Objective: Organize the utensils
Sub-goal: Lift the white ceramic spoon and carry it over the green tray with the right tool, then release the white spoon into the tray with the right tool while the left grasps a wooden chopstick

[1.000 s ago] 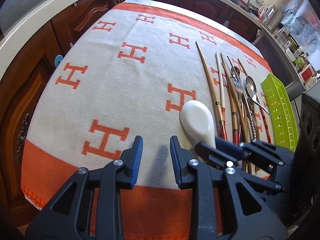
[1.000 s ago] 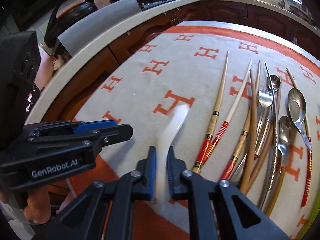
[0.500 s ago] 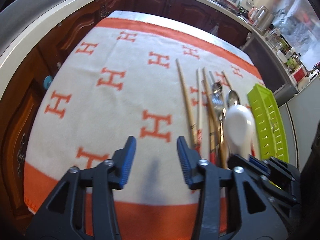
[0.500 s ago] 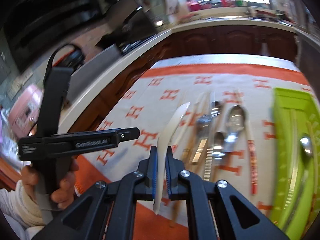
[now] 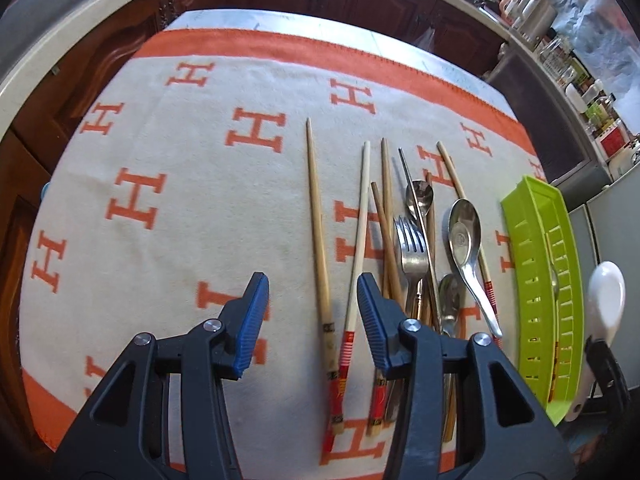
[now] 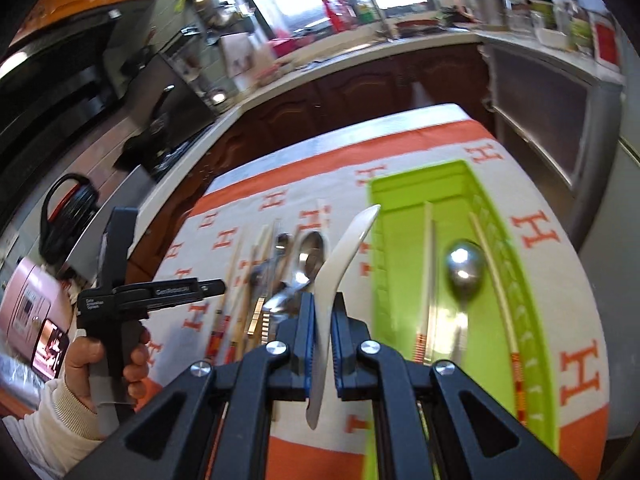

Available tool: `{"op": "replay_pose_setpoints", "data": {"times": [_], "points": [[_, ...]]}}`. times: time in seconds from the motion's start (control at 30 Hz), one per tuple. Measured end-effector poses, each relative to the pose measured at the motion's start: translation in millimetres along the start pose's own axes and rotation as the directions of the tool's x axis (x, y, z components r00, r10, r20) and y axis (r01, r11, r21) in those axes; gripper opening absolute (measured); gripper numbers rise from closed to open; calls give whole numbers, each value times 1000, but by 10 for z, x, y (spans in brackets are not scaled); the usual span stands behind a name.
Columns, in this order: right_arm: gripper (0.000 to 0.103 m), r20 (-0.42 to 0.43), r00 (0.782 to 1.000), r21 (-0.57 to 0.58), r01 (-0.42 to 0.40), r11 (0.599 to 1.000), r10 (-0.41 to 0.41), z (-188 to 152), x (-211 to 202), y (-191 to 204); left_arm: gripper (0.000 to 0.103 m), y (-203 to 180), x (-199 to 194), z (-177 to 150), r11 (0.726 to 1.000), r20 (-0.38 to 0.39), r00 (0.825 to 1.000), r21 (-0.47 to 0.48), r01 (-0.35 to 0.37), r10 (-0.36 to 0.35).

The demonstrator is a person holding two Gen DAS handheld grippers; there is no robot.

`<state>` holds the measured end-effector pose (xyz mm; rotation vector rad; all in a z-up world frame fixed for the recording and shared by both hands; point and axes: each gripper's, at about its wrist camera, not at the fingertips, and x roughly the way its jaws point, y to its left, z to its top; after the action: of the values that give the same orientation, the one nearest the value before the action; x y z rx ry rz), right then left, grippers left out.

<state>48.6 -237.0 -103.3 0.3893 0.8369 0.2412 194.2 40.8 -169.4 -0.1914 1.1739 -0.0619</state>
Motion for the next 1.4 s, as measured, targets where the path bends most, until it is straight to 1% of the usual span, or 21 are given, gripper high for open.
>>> {"op": "replay_pose_setpoints", "data": {"times": [0.1, 0.17, 0.23, 0.27, 0.3, 0.37, 0.47, 0.53, 0.6, 0.67, 0.73, 0.77, 0.8, 0.93, 1.07, 1.17, 1.23, 1.27, 1.3, 1.37, 1.4], "points": [[7, -5, 1000, 27, 12, 1000, -12, -31, -3, -131, 42, -56, 73, 4, 1000, -5, 1000, 5, -14, 14], [7, -5, 1000, 33, 15, 999, -15, -46, -11, -184, 41, -93, 130, -9, 999, -12, 999, 13, -36, 37], [7, -7, 1000, 39, 12, 999, -11, -55, -12, -229, 36, -103, 192, -27, 998, -28, 998, 14, -61, 61], [7, -6, 1000, 41, 11, 999, -11, -62, -16, -245, 36, -90, 217, -40, 998, -35, 997, 6, -63, 63], [7, -6, 1000, 43, 11, 999, -11, -68, -19, -259, 35, -77, 208, -46, 998, -21, 998, -4, -60, 60], [7, -5, 1000, 50, 10, 999, -10, -79, -21, -294, 33, -62, 211, -50, 998, -21, 998, -10, -55, 55], [7, -5, 1000, 58, 10, 998, -10, -92, -12, -326, 27, -11, 207, -46, 999, -21, 999, -29, -45, 45], [7, -8, 1000, 59, 14, 998, -13, -100, 0, -348, 21, 29, 204, -42, 998, -17, 999, -39, -41, 41], [7, -12, 1000, 61, 19, 998, -18, -104, 8, -365, 15, 42, 208, -42, 998, -11, 999, -37, -52, 52], [7, -17, 999, 60, 36, 998, -35, -110, 6, -385, 13, 36, 210, -51, 998, 0, 998, -25, -65, 65], [7, -23, 998, 54, 61, 997, -60, -110, 0, -403, 5, -3, 210, -72, 995, 15, 994, 5, -104, 104], [7, -30, 996, 48, 82, 995, -81, -109, 0, -418, 5, -29, 211, -84, 992, 24, 992, 23, -127, 127], [7, -39, 994, 42, 99, 994, -98, -109, 6, -432, 5, -36, 205, -94, 991, 28, 991, 27, -131, 130], [7, -100, 980, 6, 173, 985, -171, -115, 83, -502, 4, -30, 130, -127, 996, 17, 996, -8, -88, 88], [8, -155, 961, -41, 225, 974, -229, -175, 163, -531, 4, -153, -124, -176, 999, 47, 998, 8, -42, 41], [8, -179, 948, -48, 258, 965, -263, -201, 145, -541, 4, -300, -346, -210, 999, 49, 998, 23, 28, -29], [9, -171, 953, -23, 249, 968, -249, -192, 61, -562, 4, -433, -473, -240, 997, 48, 996, 41, 71, -73], [13, -163, 955, -15, 248, 969, -247, -185, 14, -572, 4, -500, -532, -258, 995, 48, 995, 52, 88, -91], [19, -154, 957, -7, 250, 968, -248, -179, -38, -585, 4, -568, -581, -280, 993, 47, 993, 60, 104, -107], [26, -120, 961, 17, 253, 967, -249, -168, -186, -610, 4, -755, -692, -312, 986, 41, 988, 88, 145, -149], [27, -105, 964, 29, 249, 968, -245, -162, -244, -623, 4, -850, -730, -319, 982, 35, 986, 101, 161, -165]]}}
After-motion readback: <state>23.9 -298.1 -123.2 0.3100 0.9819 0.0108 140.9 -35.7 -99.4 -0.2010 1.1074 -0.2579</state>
